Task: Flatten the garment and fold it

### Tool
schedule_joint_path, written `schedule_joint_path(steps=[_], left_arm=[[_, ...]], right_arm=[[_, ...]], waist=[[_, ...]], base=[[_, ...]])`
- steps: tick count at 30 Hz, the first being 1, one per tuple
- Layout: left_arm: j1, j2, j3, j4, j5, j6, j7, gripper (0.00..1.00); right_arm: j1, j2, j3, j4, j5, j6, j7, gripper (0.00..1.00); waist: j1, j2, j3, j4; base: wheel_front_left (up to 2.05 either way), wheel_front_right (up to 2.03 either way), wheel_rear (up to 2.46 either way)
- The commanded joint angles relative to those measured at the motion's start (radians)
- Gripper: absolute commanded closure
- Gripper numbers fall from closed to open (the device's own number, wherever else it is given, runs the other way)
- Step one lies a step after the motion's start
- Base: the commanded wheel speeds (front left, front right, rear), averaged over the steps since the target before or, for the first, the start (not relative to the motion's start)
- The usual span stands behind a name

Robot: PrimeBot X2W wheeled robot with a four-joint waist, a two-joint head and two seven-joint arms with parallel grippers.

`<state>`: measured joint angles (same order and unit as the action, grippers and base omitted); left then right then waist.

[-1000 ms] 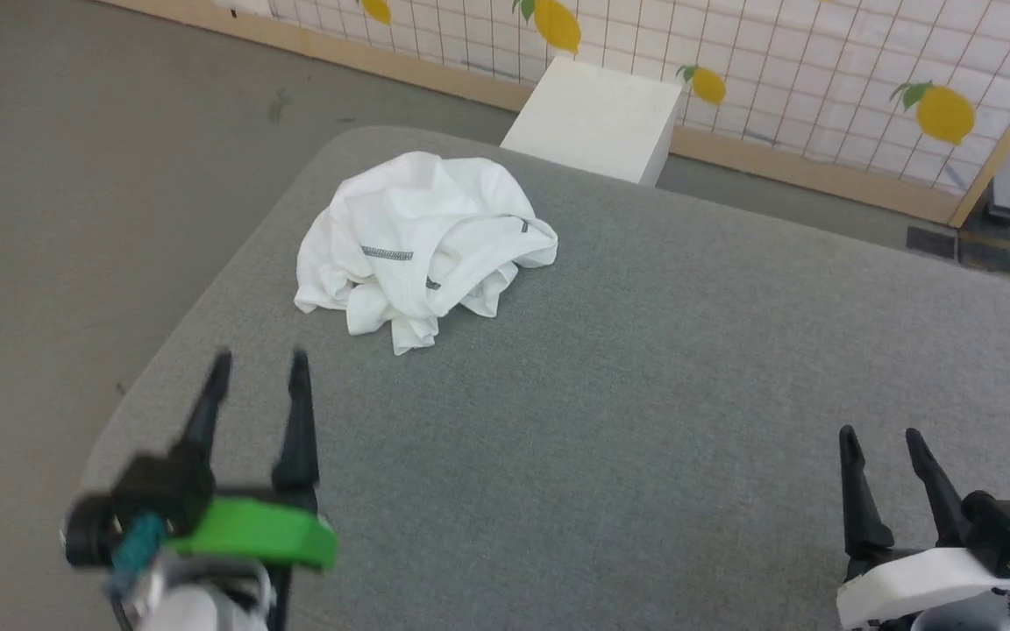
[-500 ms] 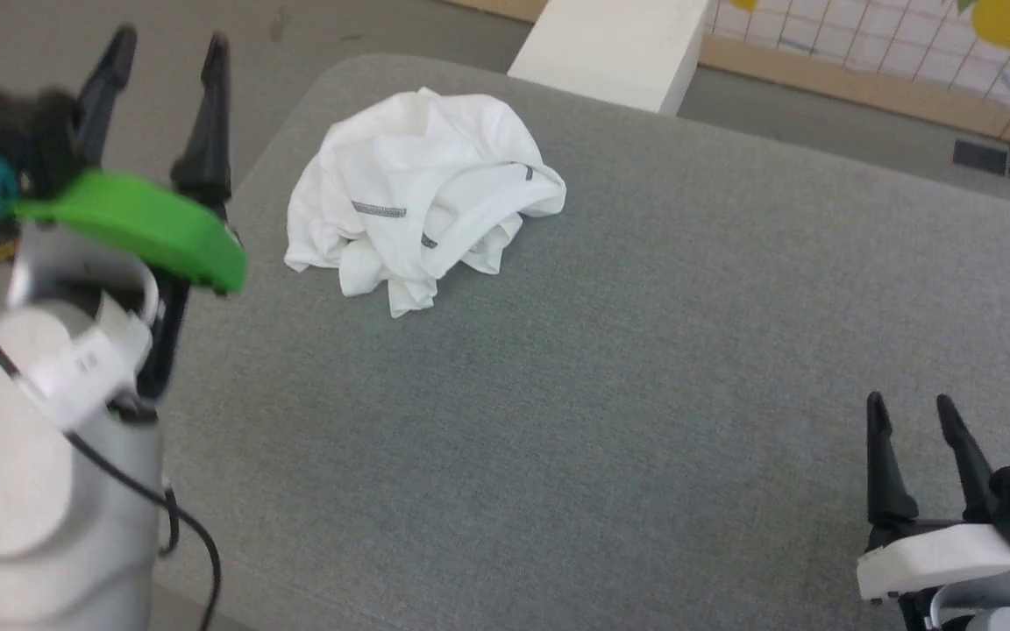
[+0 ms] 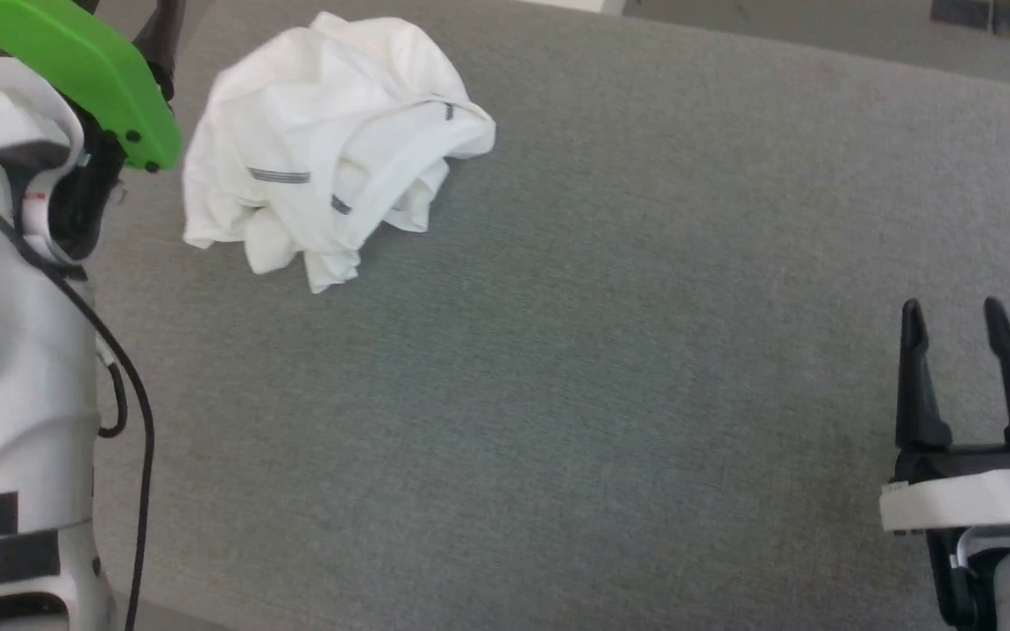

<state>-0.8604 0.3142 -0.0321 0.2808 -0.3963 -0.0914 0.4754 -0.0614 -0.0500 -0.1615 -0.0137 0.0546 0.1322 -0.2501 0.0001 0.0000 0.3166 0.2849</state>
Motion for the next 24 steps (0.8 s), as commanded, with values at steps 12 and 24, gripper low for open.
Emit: schedule_joint_path(steps=[12,24], left_arm=[[-0.044,-0.021,0.066,0.185,-0.111,0.092,0.181,0.0],[-0.062,-0.027,0.079,0.276,-0.123,0.145,0.197,1.0]], right_arm=[[-0.035,0.0,0.031,-0.213,-0.037,-0.002,0.038,0.0],[-0.039,0.0,0.028,-0.295,-0.047,-0.002,0.058,0.0]], waist=[[-0.0001,0.0,0.208,-0.127],[-0.0001,0.0,0.285,-0.162]], base=[[0.0,0.0,0.0],[0.0,0.0,0.0]])
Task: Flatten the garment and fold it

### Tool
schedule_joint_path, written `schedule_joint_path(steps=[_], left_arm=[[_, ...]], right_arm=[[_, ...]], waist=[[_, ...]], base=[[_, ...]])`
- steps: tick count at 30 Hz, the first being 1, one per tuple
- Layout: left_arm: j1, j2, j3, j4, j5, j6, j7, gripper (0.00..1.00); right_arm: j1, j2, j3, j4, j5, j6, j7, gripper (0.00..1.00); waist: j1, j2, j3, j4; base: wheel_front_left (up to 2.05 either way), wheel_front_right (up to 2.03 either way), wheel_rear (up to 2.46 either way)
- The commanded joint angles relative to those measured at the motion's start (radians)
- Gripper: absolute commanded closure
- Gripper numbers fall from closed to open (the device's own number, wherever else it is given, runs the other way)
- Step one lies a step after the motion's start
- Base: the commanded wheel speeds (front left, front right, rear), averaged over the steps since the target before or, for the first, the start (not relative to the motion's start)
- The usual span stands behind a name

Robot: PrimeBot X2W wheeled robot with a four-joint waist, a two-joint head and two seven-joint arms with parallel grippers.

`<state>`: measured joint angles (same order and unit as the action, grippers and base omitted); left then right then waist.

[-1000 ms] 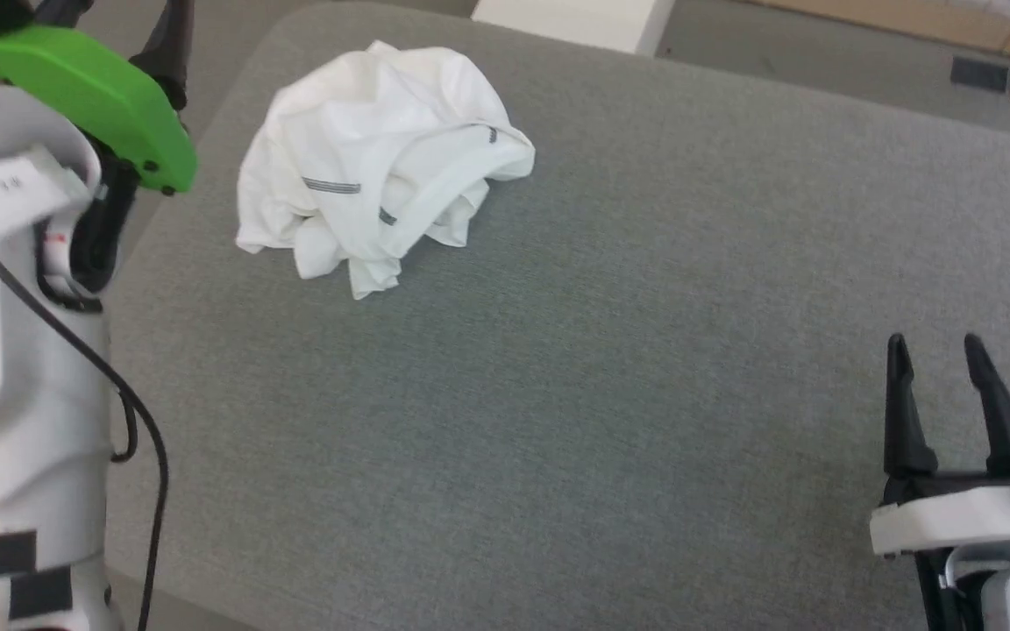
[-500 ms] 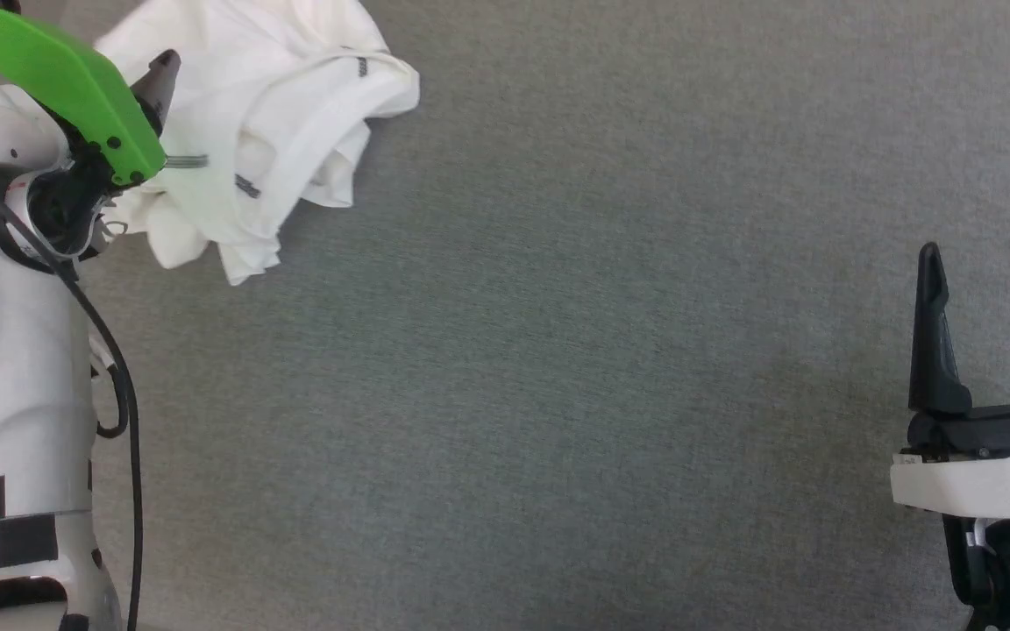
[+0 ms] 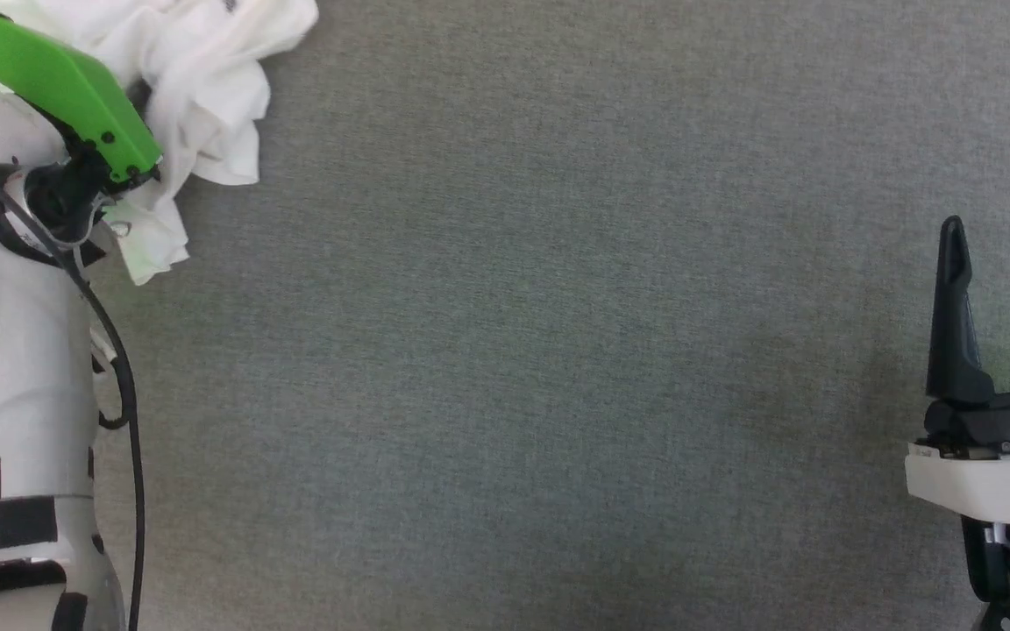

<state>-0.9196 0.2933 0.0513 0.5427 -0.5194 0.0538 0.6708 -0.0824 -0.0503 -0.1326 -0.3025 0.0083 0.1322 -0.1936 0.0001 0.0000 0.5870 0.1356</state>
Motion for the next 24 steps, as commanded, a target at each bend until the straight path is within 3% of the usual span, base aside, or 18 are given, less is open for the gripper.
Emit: schedule_joint_path(steps=[1,13,24], left_arm=[[-0.006,-0.004,-0.005,0.018,-0.001,-0.007,-0.012,1.0],[-0.038,0.035,0.004,0.047,-0.04,-0.084,-0.036,1.0],[-0.083,0.046,-0.035,-0.06,-0.058,-0.132,0.001,1.0]], right_arm=[[-0.018,0.0,-0.003,-0.007,0.0,-0.002,0.001,0.0],[-0.027,0.0,0.009,0.056,0.039,-0.002,-0.027,0.0],[-0.01,0.0,0.032,0.152,0.104,-0.002,-0.058,0.0]], waist=[[-0.0001,0.0,0.015,-0.014],[-0.0001,0.0,-0.086,-0.014],[-0.0001,0.0,-0.274,-0.017]], base=[[0.0,0.0,0.0],[0.0,0.0,0.0],[0.0,0.0,0.0]])
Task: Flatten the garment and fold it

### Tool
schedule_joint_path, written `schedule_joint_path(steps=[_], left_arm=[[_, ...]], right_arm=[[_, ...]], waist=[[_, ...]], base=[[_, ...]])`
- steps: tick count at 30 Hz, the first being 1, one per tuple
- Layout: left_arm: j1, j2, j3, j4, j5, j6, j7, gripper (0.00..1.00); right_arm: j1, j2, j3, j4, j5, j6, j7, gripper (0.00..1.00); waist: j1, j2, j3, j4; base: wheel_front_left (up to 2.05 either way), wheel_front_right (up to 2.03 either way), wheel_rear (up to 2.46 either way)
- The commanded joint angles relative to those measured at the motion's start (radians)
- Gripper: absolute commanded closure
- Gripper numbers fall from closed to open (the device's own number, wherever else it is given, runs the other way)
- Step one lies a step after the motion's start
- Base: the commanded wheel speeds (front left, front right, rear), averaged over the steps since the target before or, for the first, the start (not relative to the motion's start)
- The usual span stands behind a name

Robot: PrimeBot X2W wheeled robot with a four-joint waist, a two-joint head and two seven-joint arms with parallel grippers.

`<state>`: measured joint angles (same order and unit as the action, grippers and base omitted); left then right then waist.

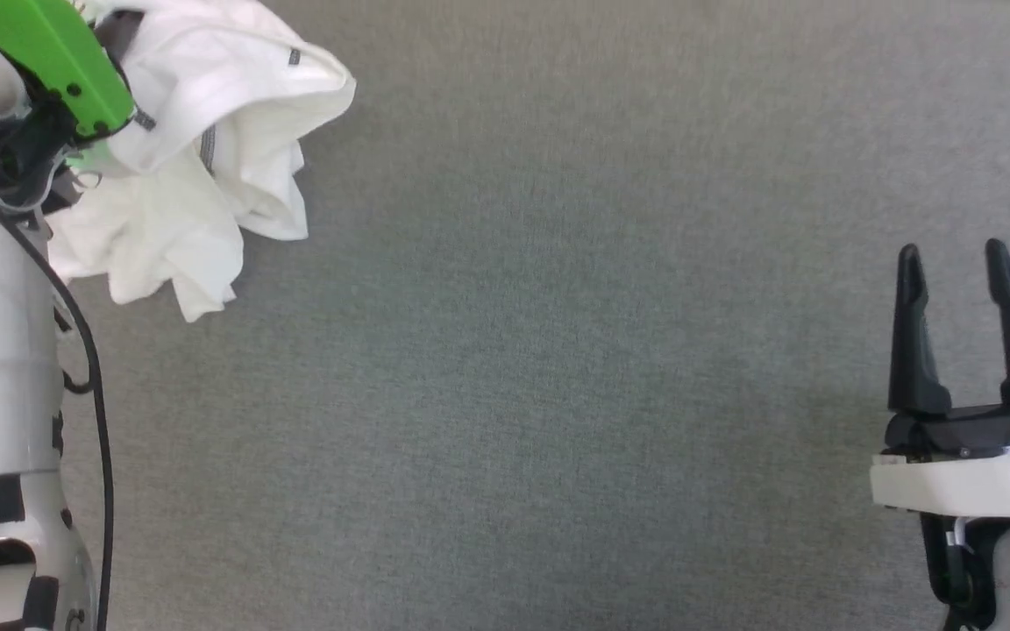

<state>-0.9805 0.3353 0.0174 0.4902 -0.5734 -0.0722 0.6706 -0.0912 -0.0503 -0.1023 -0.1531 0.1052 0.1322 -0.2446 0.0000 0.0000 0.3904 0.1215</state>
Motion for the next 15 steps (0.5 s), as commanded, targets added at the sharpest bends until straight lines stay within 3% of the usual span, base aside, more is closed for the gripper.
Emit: schedule_joint_path(steps=[1,9,15], left_arm=[[-0.024,0.004,-0.006,-0.016,-0.004,-0.009,0.006,1.0],[-0.07,-0.016,-0.049,-0.115,-0.024,-0.019,0.071,1.0],[-0.124,-0.078,-0.082,-0.18,-0.061,-0.019,0.111,1.0]], right_arm=[[0.001,0.0,0.004,0.012,0.014,-0.002,-0.009,0.0],[0.029,0.0,0.014,0.069,0.073,-0.002,-0.017,0.0],[0.055,0.0,0.009,0.081,0.108,-0.002,-0.017,0.0]], waist=[[0.0,0.0,-0.096,-0.005],[0.0,0.0,-0.238,-0.021],[0.0,0.0,-0.312,-0.045]], base=[[0.0,0.0,0.0],[0.0,0.0,0.0],[0.0,0.0,0.0]])
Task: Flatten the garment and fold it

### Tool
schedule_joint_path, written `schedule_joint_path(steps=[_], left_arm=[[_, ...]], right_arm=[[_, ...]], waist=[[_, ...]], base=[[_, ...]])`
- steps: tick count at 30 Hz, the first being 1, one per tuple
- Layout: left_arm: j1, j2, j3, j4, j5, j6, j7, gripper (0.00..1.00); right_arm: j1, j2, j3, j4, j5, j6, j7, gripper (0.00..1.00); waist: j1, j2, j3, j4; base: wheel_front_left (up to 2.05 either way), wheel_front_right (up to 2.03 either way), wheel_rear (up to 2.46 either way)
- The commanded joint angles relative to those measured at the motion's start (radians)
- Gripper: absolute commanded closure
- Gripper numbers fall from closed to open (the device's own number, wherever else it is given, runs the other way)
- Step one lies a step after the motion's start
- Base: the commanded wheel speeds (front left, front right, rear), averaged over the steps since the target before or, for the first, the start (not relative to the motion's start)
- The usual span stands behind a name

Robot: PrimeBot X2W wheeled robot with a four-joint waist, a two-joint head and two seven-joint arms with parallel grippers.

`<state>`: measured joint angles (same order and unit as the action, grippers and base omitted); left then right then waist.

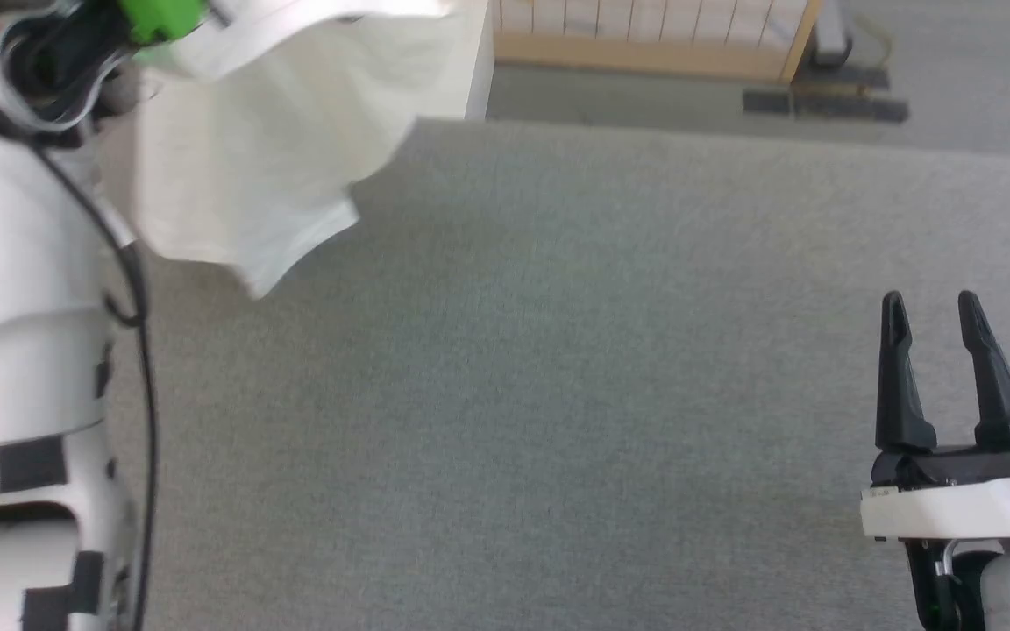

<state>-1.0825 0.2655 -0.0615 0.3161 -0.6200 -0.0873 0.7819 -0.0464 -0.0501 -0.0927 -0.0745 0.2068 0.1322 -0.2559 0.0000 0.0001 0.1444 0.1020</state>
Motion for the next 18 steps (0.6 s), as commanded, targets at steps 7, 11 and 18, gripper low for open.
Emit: schedule_joint_path(steps=[7,11,18], left_arm=[[-0.067,-0.101,-0.067,-0.055,-0.053,-0.013,0.027,1.0],[-0.077,-0.158,-0.111,-0.078,-0.073,-0.017,0.023,1.0],[-0.03,-0.209,-0.231,-0.139,-0.126,-0.019,-0.018,1.0]], right_arm=[[0.026,0.0,-0.002,0.007,0.022,-0.002,-0.006,0.0],[0.031,0.0,-0.002,0.007,0.024,-0.002,-0.006,0.0],[0.023,0.0,-0.01,-0.003,0.02,-0.002,-0.006,0.0]], waist=[[0.0,-0.0001,-0.113,-0.072],[0.0,-0.0001,-0.118,-0.101],[0.0,-0.0001,-0.079,-0.143]], base=[[0.0,0.0,0.0],[0.0,0.0,0.0],[0.0,0.0,0.0]])
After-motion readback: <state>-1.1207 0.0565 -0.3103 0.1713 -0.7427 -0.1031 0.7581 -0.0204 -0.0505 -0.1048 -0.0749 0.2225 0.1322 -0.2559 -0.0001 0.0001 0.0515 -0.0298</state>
